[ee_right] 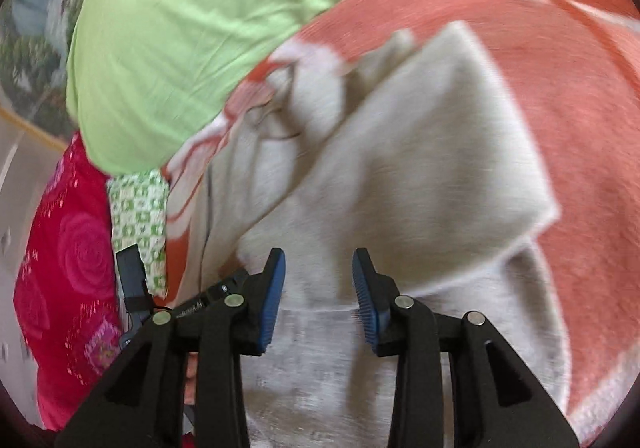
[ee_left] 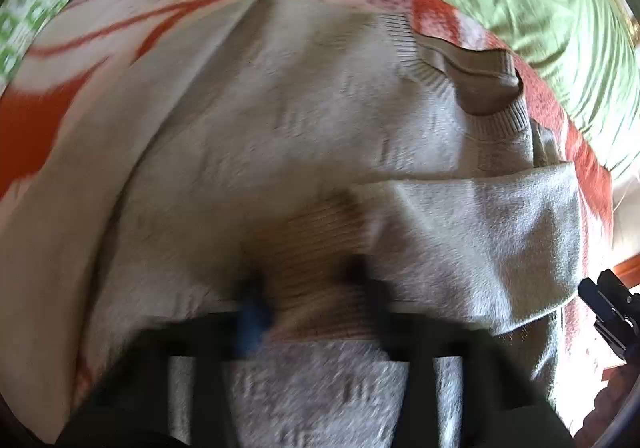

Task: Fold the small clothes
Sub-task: 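Grasp the brown sleeve cuff with the right tool and lift it, then carry the sleeve across the sweater body with the right tool and release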

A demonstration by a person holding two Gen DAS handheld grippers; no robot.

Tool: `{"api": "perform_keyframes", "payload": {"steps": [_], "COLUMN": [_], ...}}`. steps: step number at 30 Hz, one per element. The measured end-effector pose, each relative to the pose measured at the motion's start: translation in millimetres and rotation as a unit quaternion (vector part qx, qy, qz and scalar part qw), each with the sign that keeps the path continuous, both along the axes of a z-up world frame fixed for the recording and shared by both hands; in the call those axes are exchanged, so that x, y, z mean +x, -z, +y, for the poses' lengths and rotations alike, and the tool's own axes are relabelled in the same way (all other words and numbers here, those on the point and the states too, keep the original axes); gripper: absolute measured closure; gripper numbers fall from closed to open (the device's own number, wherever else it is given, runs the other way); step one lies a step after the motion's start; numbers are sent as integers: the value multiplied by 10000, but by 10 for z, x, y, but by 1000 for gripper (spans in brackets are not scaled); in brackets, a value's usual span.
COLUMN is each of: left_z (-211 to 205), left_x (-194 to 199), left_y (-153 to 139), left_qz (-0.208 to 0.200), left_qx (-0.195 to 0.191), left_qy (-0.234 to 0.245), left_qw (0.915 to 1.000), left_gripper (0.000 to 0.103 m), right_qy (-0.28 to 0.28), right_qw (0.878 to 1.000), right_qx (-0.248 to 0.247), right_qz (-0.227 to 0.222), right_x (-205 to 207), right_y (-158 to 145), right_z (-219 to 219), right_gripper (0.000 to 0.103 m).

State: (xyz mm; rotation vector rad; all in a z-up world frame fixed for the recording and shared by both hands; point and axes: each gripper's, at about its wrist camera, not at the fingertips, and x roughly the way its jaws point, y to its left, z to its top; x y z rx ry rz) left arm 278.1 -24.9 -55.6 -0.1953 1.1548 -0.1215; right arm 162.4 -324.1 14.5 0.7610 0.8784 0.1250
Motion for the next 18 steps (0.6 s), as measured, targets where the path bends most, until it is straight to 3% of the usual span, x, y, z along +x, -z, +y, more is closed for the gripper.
{"api": "perform_keyframes", "payload": {"steps": [2,4,6,7,9,10,13,18], "left_z": [-30,85,239,376,579,703,947,914], "left_x": [-8,-111,-222,-265,-261,-228,-223,-267], "left_y": [-125,-477,-761,-832,-761,-647,-404,-260], "left_qz": [-109,-546,-963,-1105,-1059,-836,-451,-392], "left_qx": [-16,-192,13,200,518,645,244,287], "left_qy": [-9,-92,-197,-278,-389,-519,-788,-853], "left_qw": [9999,9983,9952,9933,9923,9931,9956,9952], "left_gripper": [95,95,95,95,95,95,95,95], "right_qy": [166,360,597,690,947,1062,1017,599], "right_qw": [9999,9993,9973,9962,9926,9911,9917,9929], "right_qx": [-20,-127,-378,-498,-728,-780,-781,-1000], "right_qz": [-18,-65,-180,-205,-210,-169,39,254], "right_x": [-28,-94,-137,-150,-162,-135,19,407], "right_y": [-13,-66,-161,-183,-186,-152,-12,139], "right_z": [-53,-182,-286,-326,-455,-521,-601,-496], "right_gripper": [66,66,63,54,42,41,41,41]}}
